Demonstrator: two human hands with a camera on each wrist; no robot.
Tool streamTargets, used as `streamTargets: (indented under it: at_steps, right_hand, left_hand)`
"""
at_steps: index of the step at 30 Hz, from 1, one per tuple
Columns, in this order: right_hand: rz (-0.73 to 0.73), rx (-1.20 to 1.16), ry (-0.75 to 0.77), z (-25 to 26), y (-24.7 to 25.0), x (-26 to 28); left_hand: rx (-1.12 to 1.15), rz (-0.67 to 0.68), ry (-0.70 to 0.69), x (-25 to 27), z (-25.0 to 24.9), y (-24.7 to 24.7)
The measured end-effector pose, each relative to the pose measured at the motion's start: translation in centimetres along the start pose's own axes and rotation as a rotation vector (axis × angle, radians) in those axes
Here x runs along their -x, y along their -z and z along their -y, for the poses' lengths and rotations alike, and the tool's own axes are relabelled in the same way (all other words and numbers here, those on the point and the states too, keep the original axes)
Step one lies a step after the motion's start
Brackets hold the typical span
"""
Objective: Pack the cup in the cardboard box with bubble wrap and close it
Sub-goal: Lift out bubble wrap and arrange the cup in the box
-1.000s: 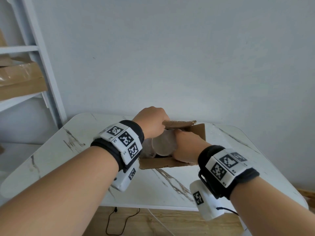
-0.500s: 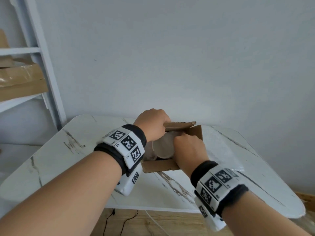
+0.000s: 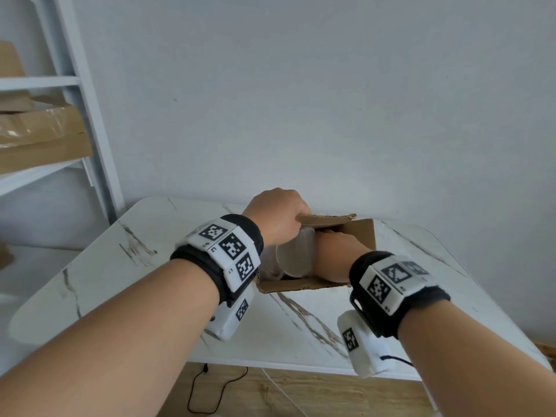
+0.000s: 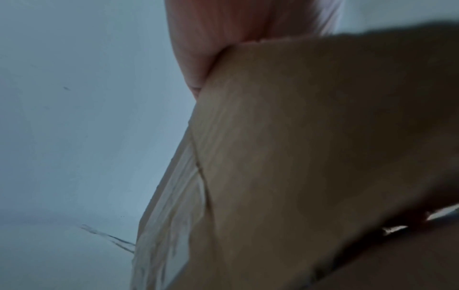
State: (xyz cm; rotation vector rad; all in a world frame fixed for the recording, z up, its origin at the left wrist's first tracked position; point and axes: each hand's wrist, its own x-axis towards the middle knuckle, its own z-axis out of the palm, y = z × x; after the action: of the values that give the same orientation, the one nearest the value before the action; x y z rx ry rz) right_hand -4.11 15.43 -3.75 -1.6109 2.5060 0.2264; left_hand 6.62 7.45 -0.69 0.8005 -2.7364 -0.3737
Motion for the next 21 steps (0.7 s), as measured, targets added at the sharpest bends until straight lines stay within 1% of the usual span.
streamTargets:
  at_steps: [2,5,6,8,9,10,11,12,13,14,15,16,18,20,21]
  right_hand:
    - [0.012,0.0,0.006,-0.1,0.2,-0.3]
    - [-0.029,-0.027,0.01,-0.1,-0.1,-0.3]
    - [-0.073,-0.049,0.007,-0.2,-0.3,-0.3]
    - [-0.223,-0.136,-0.01,-0.4,-0.4,0.4]
    - [-0.331,-0.159,-0.006,-0.5,-0.4,1.0]
    - [-0.447,-0.132,0.032,-0.7,-0.5,1.6]
    - [-0.532,-0.088,0.107,-0.8,-0.7,2.2]
    - [-0.563,-0.062,0.215,-0.9,-0.9,2.7]
    - [-0.533,-0.033,0.327,-0.9,-1.0,3.0]
    - [-0.467,0.006,0.407,-0.8,-1.2,3.1]
    - [-0.403,0.061,0.431,-0.7,-1.3,3.0]
    - [-0.379,0.115,0.417,-0.7,-1.3,2.8]
    - [-0.431,0.168,0.354,-1.1,-1.1,2.5]
    - [-0.49,0.118,0.245,-1.5,-0.7,2.6]
    - [-0.486,0.091,0.198,-1.6,-0.6,2.7]
  left_hand:
    - [-0.007,-0.002,0.001,0.0,0.0,0.0]
    - [-0.005,-0.02,0.025,0.1,0.0,0.1]
    - [0.001,-0.023,0.034,0.1,-0.1,0.1]
    - [0.01,-0.021,0.047,0.0,-0.1,0.2]
    - [0.013,-0.021,0.049,0.0,0.0,0.2]
    - [0.018,-0.022,0.051,-0.1,0.0,0.3]
    - [0.025,-0.022,0.054,-0.2,0.0,0.3]
    - [0.031,-0.023,0.057,-0.2,0.0,0.3]
    - [0.034,-0.028,0.057,-0.2,-0.1,0.3]
    - [0.036,-0.032,0.056,-0.2,-0.1,0.2]
    - [0.04,-0.033,0.055,-0.1,-0.1,0.2]
    - [0.047,-0.032,0.055,-0.1,-0.1,0.2]
    - [0.057,-0.022,0.056,-0.1,0.0,0.1]
    - [0.057,-0.015,0.058,-0.1,0.1,0.1]
    - [0.06,-0.014,0.058,-0.2,0.1,0.1]
